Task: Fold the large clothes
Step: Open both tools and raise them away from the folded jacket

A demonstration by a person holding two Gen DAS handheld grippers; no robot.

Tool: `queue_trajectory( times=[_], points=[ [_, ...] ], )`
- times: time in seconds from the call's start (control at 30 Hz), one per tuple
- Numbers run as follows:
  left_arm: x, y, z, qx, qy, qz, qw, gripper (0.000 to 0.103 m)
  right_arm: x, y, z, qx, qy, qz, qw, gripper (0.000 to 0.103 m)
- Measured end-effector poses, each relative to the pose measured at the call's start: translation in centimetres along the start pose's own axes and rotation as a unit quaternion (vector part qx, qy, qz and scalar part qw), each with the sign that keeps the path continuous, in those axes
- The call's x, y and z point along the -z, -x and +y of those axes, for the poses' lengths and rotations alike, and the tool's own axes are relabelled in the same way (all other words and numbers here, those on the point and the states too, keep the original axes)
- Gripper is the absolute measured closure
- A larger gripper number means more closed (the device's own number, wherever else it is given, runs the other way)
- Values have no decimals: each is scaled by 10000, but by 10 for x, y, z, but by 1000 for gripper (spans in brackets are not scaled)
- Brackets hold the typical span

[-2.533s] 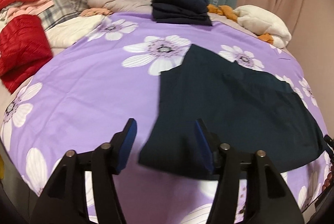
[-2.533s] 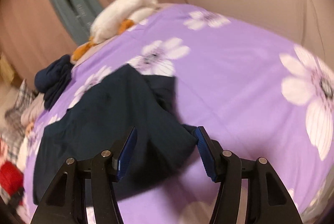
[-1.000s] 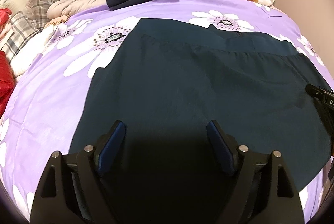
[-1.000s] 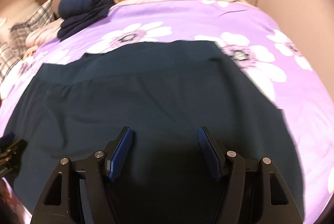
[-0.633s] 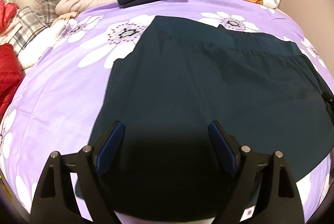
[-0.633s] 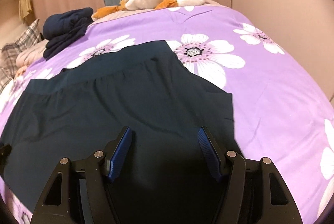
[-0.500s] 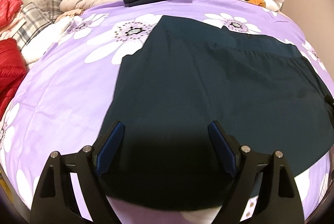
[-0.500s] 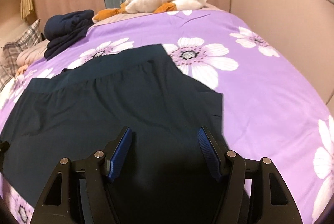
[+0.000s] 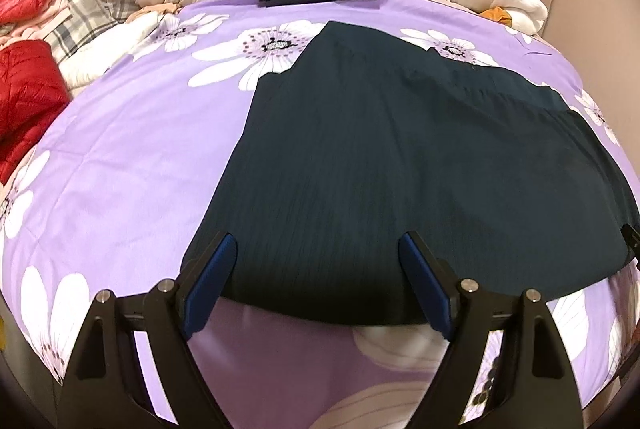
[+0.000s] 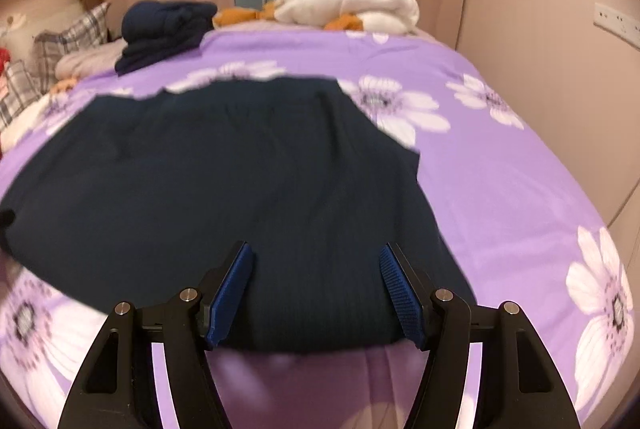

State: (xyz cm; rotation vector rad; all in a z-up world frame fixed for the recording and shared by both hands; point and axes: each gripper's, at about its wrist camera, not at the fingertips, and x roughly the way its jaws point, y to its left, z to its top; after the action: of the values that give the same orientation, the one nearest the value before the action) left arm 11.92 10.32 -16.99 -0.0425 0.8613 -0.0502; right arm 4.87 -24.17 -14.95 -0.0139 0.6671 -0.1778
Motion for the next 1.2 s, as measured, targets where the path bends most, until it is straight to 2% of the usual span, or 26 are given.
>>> queue_trajectory(
  times=[0.17, 0.23, 0.33, 0.5, 0.63, 0.67, 0.7, 0.73, 0.87, 0.93, 1.03, 1.2],
  points=[
    [6, 12, 10, -83, 74, 150, 9998, 19, 8, 13, -21, -98, -456, 23, 9989, 37],
    [8, 22, 14, -153, 62, 164, 9997, 19, 9, 19, -27, 30, -487, 75, 9988, 37],
    [11, 38, 19, -204, 13, 38, 9998, 19, 10, 27, -38, 321, -582, 182, 9976, 37],
    [8, 63, 19, -217, -79, -154, 9996, 19, 10, 47, -54, 360, -852, 121, 9956, 37],
    [1, 89, 11, -193, -163, -371, 9990, 16, 0, 68, -44, 155, -776, -34, 9969, 37],
    [0, 93, 9, -179, -171, -395, 9989, 10, -3, 72, -40, 86, -745, -75, 9972, 36],
    [-3, 100, 6, -157, -191, -418, 9988, 3, -5, 79, -34, 18, -698, -119, 9975, 32],
    [-5, 103, 4, -144, -213, -436, 9987, 1, -9, 85, -27, -36, -645, -161, 9978, 26],
    [-13, 127, -8, -148, -346, -528, 9979, 1, -24, 107, -6, -284, -436, -348, 9980, 18],
    [-16, 137, -11, -241, -354, -504, 9978, 1, -33, 122, 4, -388, -380, -468, 9974, 7],
    [-22, 156, -18, -259, -394, -523, 9975, 0, -45, 142, 12, -591, -380, -626, 9956, 1],
    [-32, 187, -30, -181, -455, -498, 9976, 0, -65, 170, 27, -574, -272, -733, 9953, 1]
  ],
)
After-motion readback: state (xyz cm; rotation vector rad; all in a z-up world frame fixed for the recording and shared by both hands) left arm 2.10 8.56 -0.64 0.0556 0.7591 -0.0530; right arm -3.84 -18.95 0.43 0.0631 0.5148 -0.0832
